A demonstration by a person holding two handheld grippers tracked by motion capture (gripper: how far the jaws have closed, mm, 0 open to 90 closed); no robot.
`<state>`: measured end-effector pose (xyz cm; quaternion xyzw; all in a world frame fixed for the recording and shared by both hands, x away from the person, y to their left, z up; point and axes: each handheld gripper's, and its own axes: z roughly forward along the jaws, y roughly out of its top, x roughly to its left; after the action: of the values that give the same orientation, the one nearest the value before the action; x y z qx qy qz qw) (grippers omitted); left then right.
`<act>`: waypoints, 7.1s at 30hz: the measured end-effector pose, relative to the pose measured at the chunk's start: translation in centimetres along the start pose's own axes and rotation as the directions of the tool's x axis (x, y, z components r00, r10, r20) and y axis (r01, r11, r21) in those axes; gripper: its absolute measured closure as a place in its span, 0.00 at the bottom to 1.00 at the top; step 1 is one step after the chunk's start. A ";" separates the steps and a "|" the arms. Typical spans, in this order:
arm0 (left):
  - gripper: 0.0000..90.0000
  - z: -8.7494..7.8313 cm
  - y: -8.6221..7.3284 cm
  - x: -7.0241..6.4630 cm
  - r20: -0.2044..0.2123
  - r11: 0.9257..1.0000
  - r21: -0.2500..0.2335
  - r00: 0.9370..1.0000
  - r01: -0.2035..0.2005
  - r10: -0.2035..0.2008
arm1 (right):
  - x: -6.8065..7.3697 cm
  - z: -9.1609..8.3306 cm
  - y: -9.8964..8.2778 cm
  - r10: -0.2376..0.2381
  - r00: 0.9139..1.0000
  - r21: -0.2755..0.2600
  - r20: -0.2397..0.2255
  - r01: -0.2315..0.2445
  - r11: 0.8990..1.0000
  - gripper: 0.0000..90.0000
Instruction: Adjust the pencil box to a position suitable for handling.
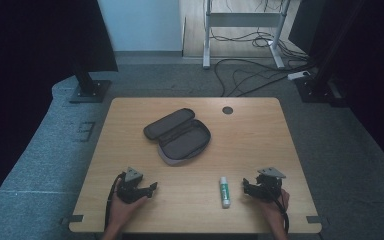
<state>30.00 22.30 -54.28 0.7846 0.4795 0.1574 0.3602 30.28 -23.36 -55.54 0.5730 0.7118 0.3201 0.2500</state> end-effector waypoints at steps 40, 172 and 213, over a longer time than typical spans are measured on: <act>0.37 4.1 8.6 -0.3 -0.019 0.995 -0.038 0.995 0.096 -0.097 | -0.4 -0.3 -0.2 -0.027 0.999 -0.013 -0.029 0.027 1.000 0.24; 0.60 8.6 9.5 1.4 -0.088 0.981 0.043 0.979 0.191 -0.187 | 8.4 14.1 14.7 -0.110 0.969 0.015 -0.222 0.116 0.993 0.85; 0.94 5.9 10.2 1.2 -0.038 0.988 -0.029 0.988 0.150 -0.151 | 8.5 9.3 15.3 -0.089 0.975 -0.071 -0.205 0.075 0.995 0.95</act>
<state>40.60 18.03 -51.17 0.7381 0.5423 0.1518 0.3716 45.21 -11.38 -50.32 0.4984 0.7466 0.3898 0.2053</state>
